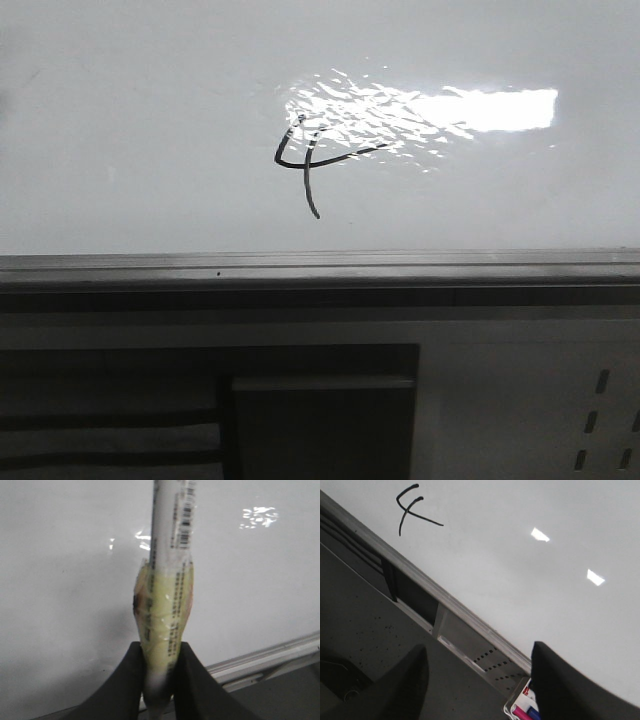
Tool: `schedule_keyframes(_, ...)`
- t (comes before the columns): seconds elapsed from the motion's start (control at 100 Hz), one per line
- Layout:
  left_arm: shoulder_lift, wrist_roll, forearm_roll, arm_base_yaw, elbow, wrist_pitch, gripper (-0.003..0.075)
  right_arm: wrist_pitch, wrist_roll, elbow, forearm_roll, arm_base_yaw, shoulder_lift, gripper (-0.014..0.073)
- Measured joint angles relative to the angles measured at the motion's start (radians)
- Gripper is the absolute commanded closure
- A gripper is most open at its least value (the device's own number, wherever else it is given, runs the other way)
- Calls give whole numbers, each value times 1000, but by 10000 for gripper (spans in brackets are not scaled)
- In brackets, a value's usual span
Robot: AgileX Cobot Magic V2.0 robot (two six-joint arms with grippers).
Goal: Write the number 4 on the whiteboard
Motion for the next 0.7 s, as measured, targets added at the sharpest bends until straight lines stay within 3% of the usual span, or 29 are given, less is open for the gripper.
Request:
schedule_keyframes(0.35, 149, -9, -75, 14, 67, -317, 741, -17, 2, 55, 0, 0, 0, 200)
schedule_keyframes(0.7, 241, -9, -109, 14, 32, -353, 734, -20, 2, 55, 0, 0, 0, 200)
